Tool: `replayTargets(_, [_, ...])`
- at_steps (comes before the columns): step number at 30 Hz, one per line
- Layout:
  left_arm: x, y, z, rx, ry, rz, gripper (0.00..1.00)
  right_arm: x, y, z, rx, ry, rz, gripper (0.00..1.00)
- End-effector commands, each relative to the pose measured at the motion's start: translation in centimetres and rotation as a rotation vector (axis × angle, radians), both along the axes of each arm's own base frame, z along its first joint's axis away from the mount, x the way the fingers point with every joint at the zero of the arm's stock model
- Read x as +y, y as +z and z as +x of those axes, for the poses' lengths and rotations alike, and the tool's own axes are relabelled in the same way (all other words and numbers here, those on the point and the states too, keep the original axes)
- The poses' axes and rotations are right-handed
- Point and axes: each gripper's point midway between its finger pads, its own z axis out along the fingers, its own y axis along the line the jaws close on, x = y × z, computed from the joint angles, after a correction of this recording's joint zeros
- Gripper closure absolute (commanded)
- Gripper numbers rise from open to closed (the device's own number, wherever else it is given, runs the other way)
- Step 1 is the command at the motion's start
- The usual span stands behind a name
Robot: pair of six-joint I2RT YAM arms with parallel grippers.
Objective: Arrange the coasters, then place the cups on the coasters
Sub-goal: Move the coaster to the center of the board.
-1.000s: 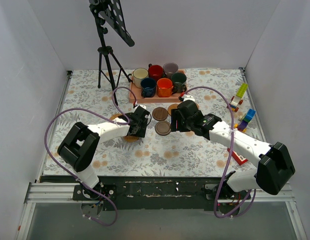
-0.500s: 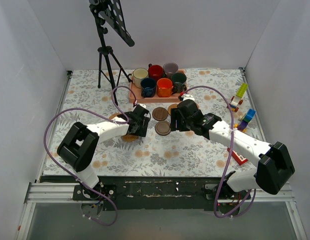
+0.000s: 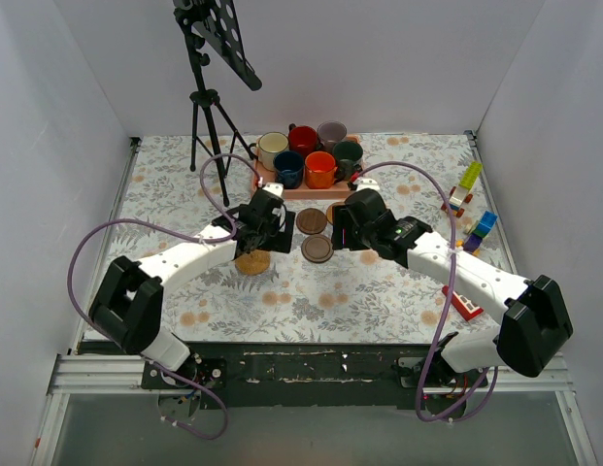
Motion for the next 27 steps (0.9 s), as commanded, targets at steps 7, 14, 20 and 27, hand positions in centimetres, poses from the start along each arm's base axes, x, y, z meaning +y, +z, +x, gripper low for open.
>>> replayTargets(7, [-4.2,7.2,2.3,-0.049,-0.134,-0.129,0.05,-0.9,3.7,2.3,-0.105,-0.055,0.01,0.29])
replayTargets(14, [-5.8,5.7,4.6,0.004,-0.106,-0.105,0.07,-1.4,6.7,2.3,-0.164,-0.077,0.056,0.29])
replayTargets(20, [-6.4,3.6,6.0,0.037,-0.043,-0.09,0.17,-2.8,9.4,1.9,-0.219,-0.108,0.068,0.3])
replayTargets(27, [-6.4,1.4,8.8,0.051,0.028,-0.048,0.3,-4.7,12.3,1.3,-0.273,-0.137,0.041,0.31])
